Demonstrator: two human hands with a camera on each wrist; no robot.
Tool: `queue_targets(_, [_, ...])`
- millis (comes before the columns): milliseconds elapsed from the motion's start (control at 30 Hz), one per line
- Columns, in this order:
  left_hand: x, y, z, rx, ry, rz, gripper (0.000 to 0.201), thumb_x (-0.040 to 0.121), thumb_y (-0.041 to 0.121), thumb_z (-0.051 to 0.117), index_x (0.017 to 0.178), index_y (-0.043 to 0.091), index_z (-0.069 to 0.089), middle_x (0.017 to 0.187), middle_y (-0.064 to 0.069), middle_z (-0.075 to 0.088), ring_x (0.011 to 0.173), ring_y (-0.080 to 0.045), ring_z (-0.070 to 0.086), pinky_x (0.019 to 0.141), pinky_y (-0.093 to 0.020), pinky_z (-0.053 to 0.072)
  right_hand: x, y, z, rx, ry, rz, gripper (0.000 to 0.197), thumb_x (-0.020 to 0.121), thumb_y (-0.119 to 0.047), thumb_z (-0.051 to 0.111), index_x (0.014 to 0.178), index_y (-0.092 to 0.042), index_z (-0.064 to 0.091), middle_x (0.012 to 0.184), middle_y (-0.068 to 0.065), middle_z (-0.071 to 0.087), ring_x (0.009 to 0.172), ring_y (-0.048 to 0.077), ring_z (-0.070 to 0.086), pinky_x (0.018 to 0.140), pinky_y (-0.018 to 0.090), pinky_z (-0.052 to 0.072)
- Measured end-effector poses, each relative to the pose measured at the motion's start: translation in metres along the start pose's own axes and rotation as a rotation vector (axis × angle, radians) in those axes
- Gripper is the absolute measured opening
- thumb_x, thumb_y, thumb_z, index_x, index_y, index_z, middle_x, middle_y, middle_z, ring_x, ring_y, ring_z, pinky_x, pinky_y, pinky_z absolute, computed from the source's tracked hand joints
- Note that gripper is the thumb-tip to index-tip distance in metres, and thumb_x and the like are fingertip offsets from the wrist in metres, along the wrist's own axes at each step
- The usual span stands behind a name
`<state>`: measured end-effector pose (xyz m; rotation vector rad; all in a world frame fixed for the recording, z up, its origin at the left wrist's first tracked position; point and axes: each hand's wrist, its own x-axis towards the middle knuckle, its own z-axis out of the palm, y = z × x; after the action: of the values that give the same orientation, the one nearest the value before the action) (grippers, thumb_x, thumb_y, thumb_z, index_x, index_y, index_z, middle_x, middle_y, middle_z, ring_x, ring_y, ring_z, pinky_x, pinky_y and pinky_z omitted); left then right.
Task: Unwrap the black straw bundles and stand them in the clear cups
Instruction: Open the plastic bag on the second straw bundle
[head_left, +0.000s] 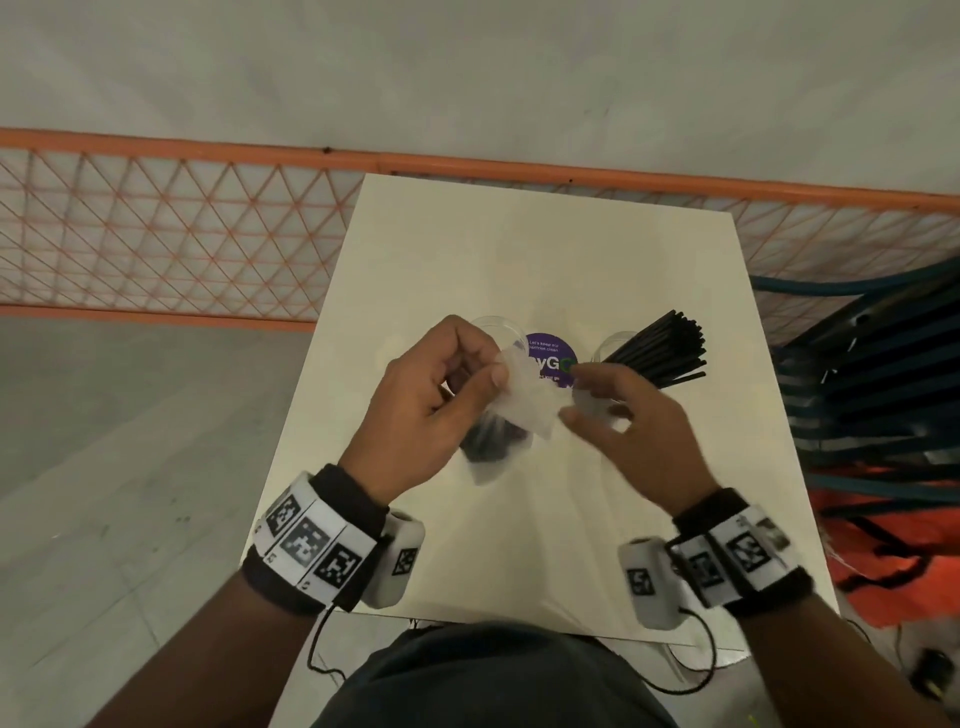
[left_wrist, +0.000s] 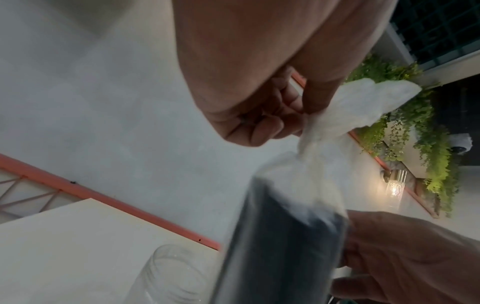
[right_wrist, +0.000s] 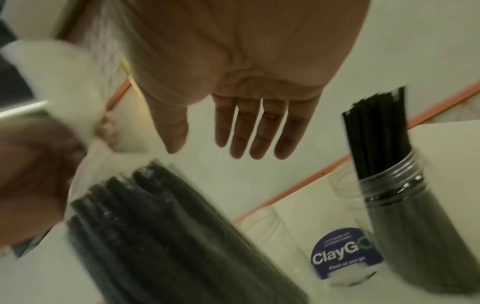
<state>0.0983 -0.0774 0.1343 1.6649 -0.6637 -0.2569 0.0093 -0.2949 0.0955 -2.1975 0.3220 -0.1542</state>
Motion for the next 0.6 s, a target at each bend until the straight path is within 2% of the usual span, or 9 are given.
queue_targets(100, [0.002, 0.003, 0.001, 0.032, -0.034, 0.009, 0.008, 0.095, 0.021, 0.061, 0.089, 0.024, 0.057, 0.074, 0.012, 0.063, 0.063, -0.012, 0.055, 0.060, -0.017, 0.040, 0.001, 0.004, -0.019, 0.020, -0.032, 0.010, 0.033, 0.086, -0.032, 0.070, 0.117, -0.033, 0.061, 0.109, -0.016, 0.069, 0.103, 0.005, 0.064, 0.092, 0.036, 0.054])
queue_targets(200, [0.006, 0.002, 0.003, 0.040, -0.039, 0.000, 0.005, 0.095, 0.018, 0.063, 0.092, 0.017, 0.059, 0.076, 0.010, 0.063, 0.064, -0.008, 0.054, 0.059, -0.013, 0.039, -0.002, 0.003, -0.016, 0.019, -0.031, -0.030, 0.028, 0.088, -0.022, 0.068, 0.114, -0.031, 0.062, 0.104, -0.019, 0.068, 0.097, 0.005, 0.066, 0.089, 0.035, 0.055])
queue_targets(267, [0.009, 0.004, 0.005, 0.056, -0.033, 0.002, 0.007, 0.095, 0.017, 0.063, 0.091, 0.019, 0.059, 0.075, 0.012, 0.061, 0.065, -0.006, 0.055, 0.060, -0.013, 0.039, -0.004, -0.002, -0.012, 0.071, -0.047, -0.044, 0.029, 0.088, -0.020, 0.067, 0.113, -0.033, 0.061, 0.102, -0.021, 0.068, 0.097, 0.004, 0.066, 0.089, 0.034, 0.055])
queue_targets(300, [0.010, 0.004, 0.006, 0.074, -0.031, 0.002, 0.008, 0.095, 0.019, 0.064, 0.090, 0.022, 0.058, 0.075, 0.013, 0.061, 0.067, -0.006, 0.056, 0.060, -0.016, 0.041, -0.005, -0.006, -0.009, 0.081, -0.085, -0.070, 0.030, 0.087, -0.023, 0.066, 0.114, -0.035, 0.058, 0.103, -0.021, 0.067, 0.098, 0.004, 0.065, 0.089, 0.033, 0.054])
queue_targets(367, [0.013, 0.004, 0.008, 0.108, -0.030, 0.007, 0.010, 0.094, 0.023, 0.063, 0.088, 0.028, 0.057, 0.078, 0.011, 0.064, 0.072, -0.009, 0.059, 0.064, -0.026, 0.044, -0.009, -0.018, -0.001, 0.055, -0.203, -0.145, 0.035, 0.083, -0.041, 0.064, 0.116, -0.036, 0.054, 0.109, -0.021, 0.063, 0.104, 0.004, 0.062, 0.089, 0.033, 0.052])
queue_targets(400, [0.014, 0.003, 0.009, 0.113, -0.033, 0.010, 0.010, 0.094, 0.023, 0.063, 0.089, 0.028, 0.057, 0.081, 0.010, 0.066, 0.075, -0.010, 0.061, 0.066, -0.029, 0.046, -0.011, -0.023, 0.004, 0.007, -0.253, -0.168, 0.040, 0.080, -0.052, 0.064, 0.115, -0.036, 0.054, 0.111, -0.018, 0.062, 0.105, 0.005, 0.060, 0.089, 0.034, 0.052])
queue_targets(467, [0.015, -0.001, 0.009, 0.081, -0.046, 0.002, 0.009, 0.096, 0.018, 0.063, 0.091, 0.024, 0.057, 0.083, 0.008, 0.069, 0.078, -0.012, 0.064, 0.069, -0.028, 0.047, -0.012, -0.032, 0.018, -0.062, -0.273, -0.162, 0.048, 0.073, -0.065, 0.062, 0.111, -0.039, 0.055, 0.112, -0.016, 0.064, 0.103, 0.006, 0.060, 0.088, 0.037, 0.053])
queue_targets(567, [0.013, -0.007, 0.009, 0.019, -0.053, -0.004, 0.005, 0.095, 0.016, 0.060, 0.092, 0.020, 0.057, 0.080, 0.012, 0.066, 0.073, -0.008, 0.062, 0.069, -0.023, 0.046, -0.008, -0.038, 0.034, -0.037, -0.205, -0.169, 0.044, 0.073, -0.064, 0.057, 0.104, -0.033, 0.062, 0.103, -0.006, 0.068, 0.096, 0.015, 0.063, 0.083, 0.043, 0.053])
queue_targets(600, [0.012, -0.009, 0.009, 0.007, -0.044, 0.003, 0.003, 0.095, 0.016, 0.058, 0.093, 0.018, 0.057, 0.081, 0.011, 0.065, 0.072, -0.010, 0.061, 0.068, -0.024, 0.046, -0.008, -0.039, 0.037, -0.039, -0.196, -0.171, 0.043, 0.074, -0.063, 0.055, 0.100, -0.029, 0.065, 0.099, -0.003, 0.070, 0.093, 0.018, 0.064, 0.080, 0.045, 0.053])
